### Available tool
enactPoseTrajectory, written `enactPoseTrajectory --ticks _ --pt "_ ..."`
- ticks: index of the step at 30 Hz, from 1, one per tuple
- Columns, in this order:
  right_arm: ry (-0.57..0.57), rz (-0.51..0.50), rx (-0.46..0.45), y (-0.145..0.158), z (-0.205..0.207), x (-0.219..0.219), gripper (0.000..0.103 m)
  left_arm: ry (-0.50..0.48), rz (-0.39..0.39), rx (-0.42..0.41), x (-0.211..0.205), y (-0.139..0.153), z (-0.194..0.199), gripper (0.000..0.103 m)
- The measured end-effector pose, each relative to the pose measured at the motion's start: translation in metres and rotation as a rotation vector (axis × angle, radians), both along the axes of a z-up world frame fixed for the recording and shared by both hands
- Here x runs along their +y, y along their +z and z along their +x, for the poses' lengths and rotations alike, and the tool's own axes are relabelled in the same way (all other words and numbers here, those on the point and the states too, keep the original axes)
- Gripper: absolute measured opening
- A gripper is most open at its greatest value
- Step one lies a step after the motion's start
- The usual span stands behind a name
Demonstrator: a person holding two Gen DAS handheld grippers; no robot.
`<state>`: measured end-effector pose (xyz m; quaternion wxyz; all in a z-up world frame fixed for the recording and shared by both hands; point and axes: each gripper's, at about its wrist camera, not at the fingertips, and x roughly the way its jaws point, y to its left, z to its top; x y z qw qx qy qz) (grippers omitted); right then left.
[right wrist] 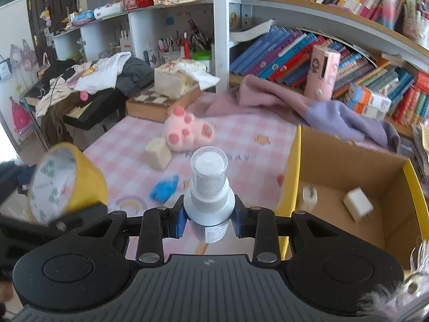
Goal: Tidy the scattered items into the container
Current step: 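Carry the held spray bottle and tape roll up and over to the yellow box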
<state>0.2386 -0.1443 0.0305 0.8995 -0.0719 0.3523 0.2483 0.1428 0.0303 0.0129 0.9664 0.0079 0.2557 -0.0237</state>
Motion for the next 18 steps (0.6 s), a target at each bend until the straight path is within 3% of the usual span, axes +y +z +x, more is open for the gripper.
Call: enactPoseTrajectory --ticks 18 --pt "-0.154 0.018 -0.017 0.0 -0.108 -0.033 0.031 -0.189 -0.014 -0.006 -0.016 0.013 -0.074 0.091"
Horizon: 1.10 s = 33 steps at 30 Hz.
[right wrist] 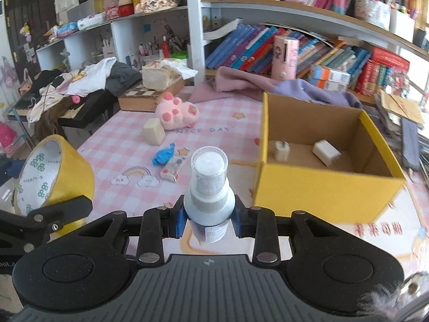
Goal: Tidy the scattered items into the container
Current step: 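Carry the held spray bottle and tape roll up and over to the yellow box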
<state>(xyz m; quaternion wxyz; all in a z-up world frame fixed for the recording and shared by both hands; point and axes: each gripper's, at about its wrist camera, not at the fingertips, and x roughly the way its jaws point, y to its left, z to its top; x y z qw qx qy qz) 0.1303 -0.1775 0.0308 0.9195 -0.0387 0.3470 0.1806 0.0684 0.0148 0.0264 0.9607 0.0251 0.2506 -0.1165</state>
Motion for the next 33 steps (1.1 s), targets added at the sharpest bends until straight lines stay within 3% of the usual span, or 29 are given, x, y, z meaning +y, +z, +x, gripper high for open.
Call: enactPoseTrajectory --ticks 9,23,33 --pt "-0.114 -0.026 0.048 -0.012 -0.047 -0.03 0.031 -0.156 -0.025 0.026 -0.03 -0.007 -0.011 0.091" --pt "-0.325 -0.06 0.057 -0.011 -0.078 -0.089 0.031 -0.392 -0.051 0.011 -0.09 -0.011 0.002 0.091" --pt "-0.366 -0.069 0.067 -0.012 -0.067 -0.114 0.031 -0.439 -0.043 0.005 -0.117 -0.011 0.013 0.091"
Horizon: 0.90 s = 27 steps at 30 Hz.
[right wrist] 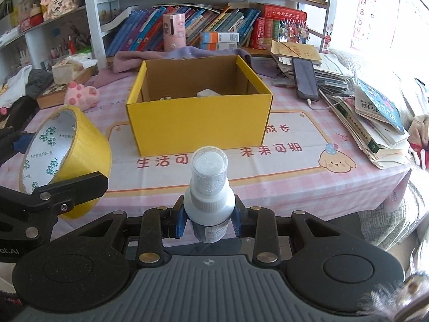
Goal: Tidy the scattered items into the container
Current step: 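Carry the held spray bottle and tape roll up and over to the yellow box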
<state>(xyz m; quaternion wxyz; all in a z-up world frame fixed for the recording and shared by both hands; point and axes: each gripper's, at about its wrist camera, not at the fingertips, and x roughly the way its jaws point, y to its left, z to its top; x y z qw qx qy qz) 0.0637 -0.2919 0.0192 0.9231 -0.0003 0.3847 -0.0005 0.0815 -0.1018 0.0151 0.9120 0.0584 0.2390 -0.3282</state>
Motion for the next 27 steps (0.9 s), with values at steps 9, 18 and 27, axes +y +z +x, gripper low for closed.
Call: enactPoseTrajectory --ticks 9,18,27 --pt "0.005 0.015 0.011 -0.005 0.019 -0.014 0.031 -0.015 0.026 -0.001 -0.018 -0.001 0.012 0.091" --pt "0.03 0.023 0.011 -0.011 0.041 -0.03 0.031 0.004 0.028 -0.011 -0.036 -0.001 0.032 0.091" --pt "0.096 0.056 -0.065 0.012 0.086 -0.057 0.031 0.055 -0.022 -0.091 -0.055 0.028 0.065 0.091"
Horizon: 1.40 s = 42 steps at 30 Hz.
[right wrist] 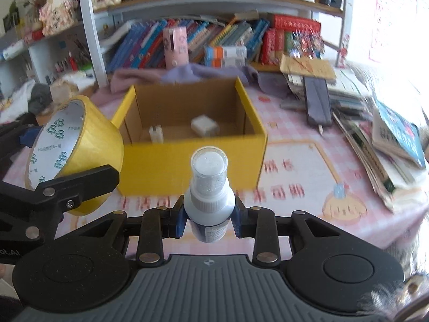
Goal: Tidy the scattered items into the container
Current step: 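Carry the held spray bottle and tape roll up and over to the yellow box, then lower both tools into the box and open them, releasing bottle and tape roll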
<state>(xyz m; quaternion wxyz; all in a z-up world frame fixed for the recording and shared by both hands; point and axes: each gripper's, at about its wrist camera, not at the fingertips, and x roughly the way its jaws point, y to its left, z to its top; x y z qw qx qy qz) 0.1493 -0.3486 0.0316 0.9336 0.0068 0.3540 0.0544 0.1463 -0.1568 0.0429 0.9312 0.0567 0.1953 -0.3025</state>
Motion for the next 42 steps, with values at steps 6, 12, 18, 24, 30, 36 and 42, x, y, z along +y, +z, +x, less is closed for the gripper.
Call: enactPoseTrajectory --ticks 6,12,18,24,30,36,42 --pt "0.073 -0.011 -0.097 0.019 0.038 -0.015 0.031 0.109 -0.023 -0.009 -0.01 0.007 0.03 0.091" --pt "0.149 0.003 -0.116 0.022 0.077 -0.032 0.031 0.179 0.007 -0.014 -0.027 0.006 0.049 0.091" --pt "0.234 0.01 -0.137 0.018 0.114 -0.038 0.031 0.271 0.045 -0.012 -0.035 0.004 0.069 0.091" --pt "0.335 -0.065 -0.114 0.001 0.162 -0.033 0.031 0.302 0.146 0.041 -0.045 -0.008 0.105 0.091" --pt "0.492 -0.201 -0.055 -0.026 0.204 -0.02 0.031 0.274 0.249 0.212 -0.052 -0.028 0.156 0.091" --pt "0.706 -0.345 0.05 -0.057 0.226 0.0 0.031 0.199 0.385 0.29 -0.065 -0.05 0.188 0.091" --pt "0.816 -0.425 0.116 -0.076 0.233 0.01 0.031 0.144 0.451 0.373 -0.071 -0.072 0.204 0.091"
